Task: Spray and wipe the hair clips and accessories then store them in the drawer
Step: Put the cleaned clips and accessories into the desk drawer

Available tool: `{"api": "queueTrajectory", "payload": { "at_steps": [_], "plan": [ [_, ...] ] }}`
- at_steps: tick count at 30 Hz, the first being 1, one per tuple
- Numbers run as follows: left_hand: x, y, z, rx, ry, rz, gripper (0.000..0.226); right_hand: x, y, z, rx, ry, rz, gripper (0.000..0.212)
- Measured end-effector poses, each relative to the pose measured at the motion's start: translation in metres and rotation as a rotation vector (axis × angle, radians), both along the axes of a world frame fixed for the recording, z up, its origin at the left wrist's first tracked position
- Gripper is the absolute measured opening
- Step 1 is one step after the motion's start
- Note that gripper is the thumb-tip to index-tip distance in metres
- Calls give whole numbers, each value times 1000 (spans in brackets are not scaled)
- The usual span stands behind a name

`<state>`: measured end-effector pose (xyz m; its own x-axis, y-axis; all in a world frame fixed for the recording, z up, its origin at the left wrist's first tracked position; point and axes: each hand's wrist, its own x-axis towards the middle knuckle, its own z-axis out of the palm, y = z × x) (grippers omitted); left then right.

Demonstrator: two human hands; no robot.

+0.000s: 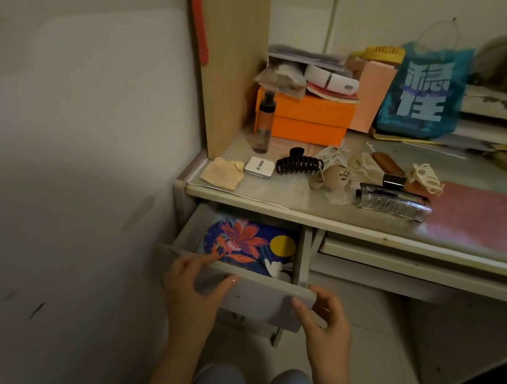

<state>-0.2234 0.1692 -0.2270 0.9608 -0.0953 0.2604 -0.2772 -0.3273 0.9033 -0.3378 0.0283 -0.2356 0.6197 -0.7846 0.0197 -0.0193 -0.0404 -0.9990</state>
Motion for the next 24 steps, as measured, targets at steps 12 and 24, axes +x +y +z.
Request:
{"api": "queueTrajectory", "payload": {
  "at_steps": [12, 24],
  "plan": [
    [9, 0, 6, 457, -9, -184, 36, -9, 0, -1, 1, 88, 85, 21],
    [2, 8, 11, 491, 130, -229, 10, -22, -2, -2, -23, 127, 127, 14]
  ]
}}
